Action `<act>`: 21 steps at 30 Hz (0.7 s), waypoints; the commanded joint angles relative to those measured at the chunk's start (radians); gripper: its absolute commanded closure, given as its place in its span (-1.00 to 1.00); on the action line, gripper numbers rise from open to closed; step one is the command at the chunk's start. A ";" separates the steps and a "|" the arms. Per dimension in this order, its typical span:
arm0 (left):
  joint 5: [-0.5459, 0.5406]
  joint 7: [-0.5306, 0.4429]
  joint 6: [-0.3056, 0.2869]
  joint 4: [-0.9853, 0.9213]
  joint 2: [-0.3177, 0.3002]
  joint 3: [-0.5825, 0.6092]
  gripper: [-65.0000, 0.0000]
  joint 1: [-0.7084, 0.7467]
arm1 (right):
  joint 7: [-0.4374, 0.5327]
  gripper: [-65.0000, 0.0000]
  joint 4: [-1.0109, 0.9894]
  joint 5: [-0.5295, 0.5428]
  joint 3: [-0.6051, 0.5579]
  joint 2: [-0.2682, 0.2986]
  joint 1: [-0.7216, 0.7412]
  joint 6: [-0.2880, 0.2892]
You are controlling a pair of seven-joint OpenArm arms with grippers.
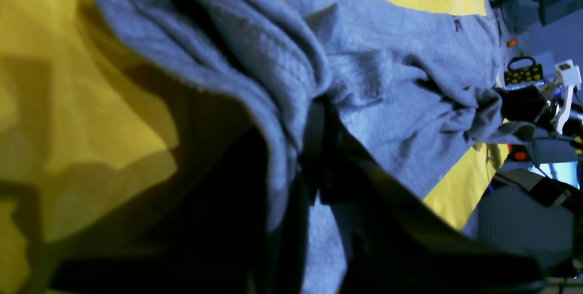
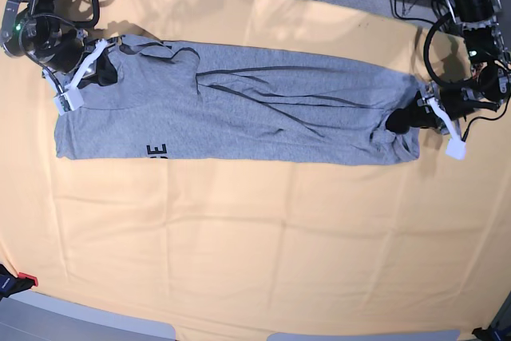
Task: Layout the t-shirt on the table in an organized manner, then fold the t-shirt properly
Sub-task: 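Grasp the strip end with the left gripper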
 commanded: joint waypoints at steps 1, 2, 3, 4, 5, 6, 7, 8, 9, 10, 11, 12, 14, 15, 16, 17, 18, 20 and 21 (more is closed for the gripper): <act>-0.017 -0.015 -0.001 0.012 -0.036 -0.007 1.00 -0.026 | 0.007 1.00 0.030 0.015 0.003 0.013 0.006 0.006; -0.017 -0.016 -0.001 0.012 -0.047 -0.007 1.00 -0.029 | 0.006 1.00 0.039 0.015 0.003 0.013 0.006 0.006; -0.016 -0.016 -0.001 0.012 -0.059 -0.007 1.00 -0.032 | 0.006 1.00 0.049 0.015 0.003 0.013 0.006 0.006; -0.016 -0.016 -0.001 0.012 -0.072 -0.008 1.00 -0.034 | 0.004 1.00 0.059 0.015 0.003 0.013 0.006 0.006; -0.017 -0.015 -0.001 0.012 -0.083 -0.008 1.00 -0.037 | 0.004 1.00 0.069 0.016 0.003 0.013 0.006 0.006; -0.017 -0.016 -0.001 0.012 -0.095 -0.008 1.00 -0.037 | 0.004 1.00 0.080 0.016 0.003 0.013 0.006 0.006; -0.017 -0.016 -0.001 0.012 -0.106 -0.008 1.00 -0.037 | 0.005 1.00 0.092 0.019 0.003 0.013 0.006 0.006; -0.017 -0.016 -0.001 0.012 -0.114 -0.008 1.00 -0.037 | 0.005 1.00 0.103 0.019 0.003 0.013 0.006 0.006; -0.017 -0.016 -0.001 0.012 -0.125 -0.008 1.00 -0.037 | 0.005 1.00 0.117 0.019 0.003 0.013 0.006 0.006; -0.016 -0.016 -0.001 0.012 -0.133 -0.008 1.00 -0.037 | 0.005 1.00 0.133 0.019 0.003 0.013 0.006 0.006; -0.015 -0.016 -0.001 0.012 -0.143 -0.008 1.00 -0.036 | 0.004 1.00 0.148 0.019 0.003 0.013 0.006 0.006; -0.014 -0.016 -0.001 0.012 -0.152 -0.008 1.00 -0.037 | 0.005 1.00 0.164 0.019 0.003 0.013 0.006 0.006; -0.014 -0.016 -0.001 0.012 -0.168 -0.008 1.00 -0.037 | 0.005 1.00 0.187 0.019 0.003 0.013 0.006 0.006; -0.015 -0.016 -0.001 0.012 -0.172 -0.008 1.00 -0.037 | 0.009 1.00 0.192 0.019 0.003 0.012 0.006 0.006; -0.019 -0.015 -0.001 0.012 -0.175 -0.008 1.00 -0.037 | 0.017 1.00 0.192 0.019 0.003 0.012 0.006 0.006; -0.022 -0.015 -0.001 0.012 -0.176 -0.008 1.00 -0.037 | 0.024 1.00 0.190 0.018 0.003 0.012 0.006 0.006; -0.029 -0.015 -0.001 0.012 -0.176 -0.008 1.00 -0.036 | 0.034 1.00 0.190 0.018 0.003 0.011 0.006 0.006; -0.041 -0.015 -0.001 0.012 -0.176 -0.008 1.00 -0.036 | 0.070 1.00 0.183 0.013 0.003 0.012 0.006 0.006; -0.051 -0.012 -0.001 0.012 -0.176 -0.008 1.00 -0.036 | 0.096 1.00 0.174 0.006 0.003 0.012 0.006 0.006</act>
